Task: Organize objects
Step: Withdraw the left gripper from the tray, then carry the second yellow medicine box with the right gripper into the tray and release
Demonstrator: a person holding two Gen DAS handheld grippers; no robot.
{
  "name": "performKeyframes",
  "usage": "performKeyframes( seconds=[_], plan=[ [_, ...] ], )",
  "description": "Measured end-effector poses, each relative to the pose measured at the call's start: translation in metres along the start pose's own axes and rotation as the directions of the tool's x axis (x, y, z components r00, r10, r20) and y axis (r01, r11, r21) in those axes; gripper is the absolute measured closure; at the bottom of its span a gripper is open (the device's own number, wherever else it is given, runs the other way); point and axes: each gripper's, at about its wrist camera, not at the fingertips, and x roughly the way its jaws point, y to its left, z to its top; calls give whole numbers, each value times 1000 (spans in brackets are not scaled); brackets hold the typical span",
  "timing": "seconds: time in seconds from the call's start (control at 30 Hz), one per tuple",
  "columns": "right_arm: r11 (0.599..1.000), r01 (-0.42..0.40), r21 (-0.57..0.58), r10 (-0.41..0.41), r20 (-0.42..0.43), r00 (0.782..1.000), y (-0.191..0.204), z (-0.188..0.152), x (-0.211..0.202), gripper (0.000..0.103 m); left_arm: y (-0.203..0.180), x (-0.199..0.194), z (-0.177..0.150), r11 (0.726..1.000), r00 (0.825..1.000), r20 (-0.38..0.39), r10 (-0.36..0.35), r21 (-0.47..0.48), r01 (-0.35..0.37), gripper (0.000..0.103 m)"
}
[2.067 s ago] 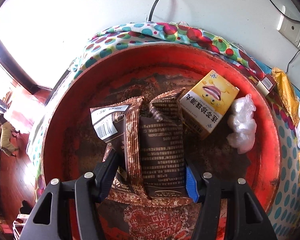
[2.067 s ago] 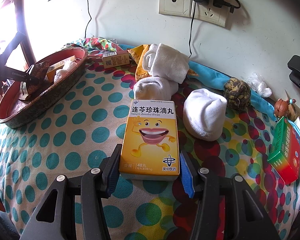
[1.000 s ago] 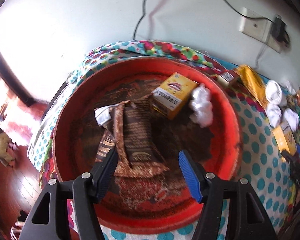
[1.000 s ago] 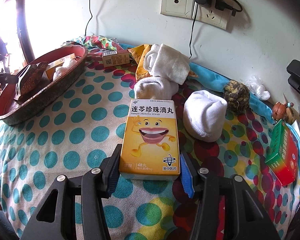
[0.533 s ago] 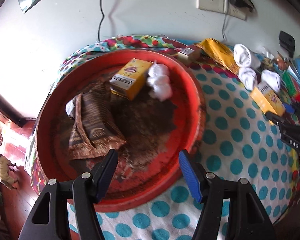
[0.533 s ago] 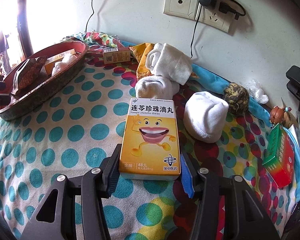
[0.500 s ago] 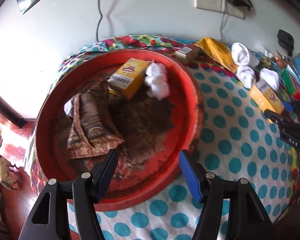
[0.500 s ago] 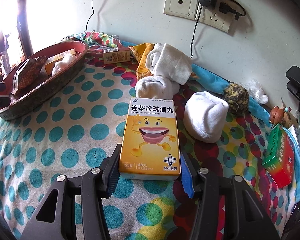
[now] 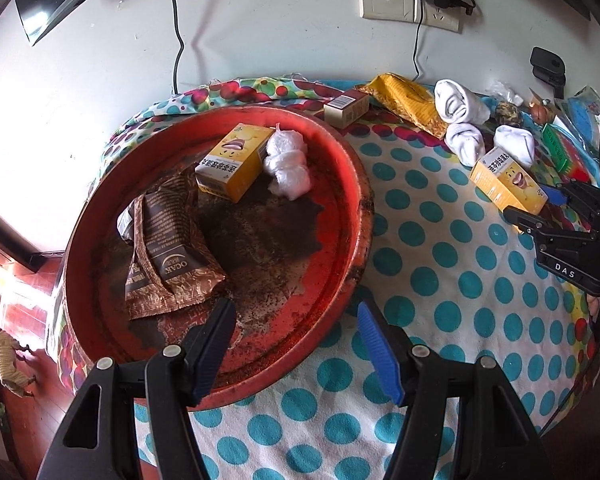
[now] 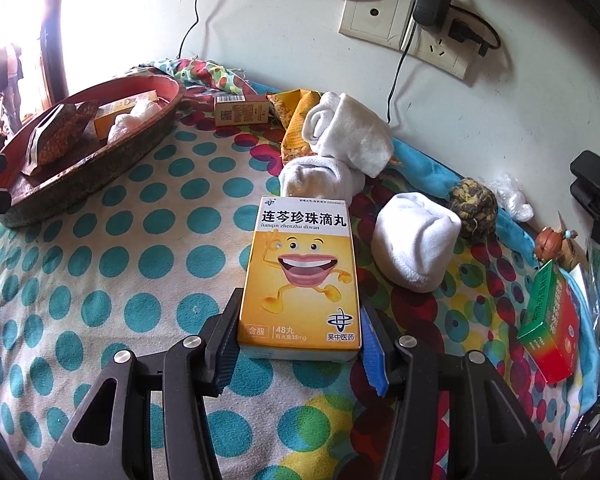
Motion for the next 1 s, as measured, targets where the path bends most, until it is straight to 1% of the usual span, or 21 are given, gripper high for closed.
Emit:
performKeyframes(
  seconds=[0.13, 0.27, 0.47, 0.6, 0.67, 0.83, 1.0],
  plan=[
    [1000, -3, 18, 3, -4, 1000, 0, 1, 0, 55, 2, -2, 1, 1000, 1000, 5, 8, -6, -8, 38],
    [998, -21, 56, 22, -16, 1000, 4, 3, 1, 55, 6, -7, 2, 1000, 999, 28, 27, -9, -27, 38],
    [997, -41, 58, 42, -3, 999, 23, 16, -4, 55, 12, -8, 4, 1000, 1000, 30, 1, -17, -1, 38],
    [997, -69, 39, 68, 24, 997, 41, 33, -12, 55, 15, -8, 4, 1000, 1000, 31, -3, -23, 3, 38],
    [996, -81, 19, 81, 43, 996, 53, 45, -16, 55, 19, -9, 4, 999, 999, 33, -16, -34, 17, 38],
    [990, -138, -16, 138, 73, 988, 84, 74, -19, 55, 30, -10, 4, 998, 999, 29, -36, -49, 38, 38],
    [983, -173, -60, 177, 77, 981, 116, 103, -14, 55, 42, -13, 2, 995, 998, 30, -56, -77, 59, 38]
  ],
)
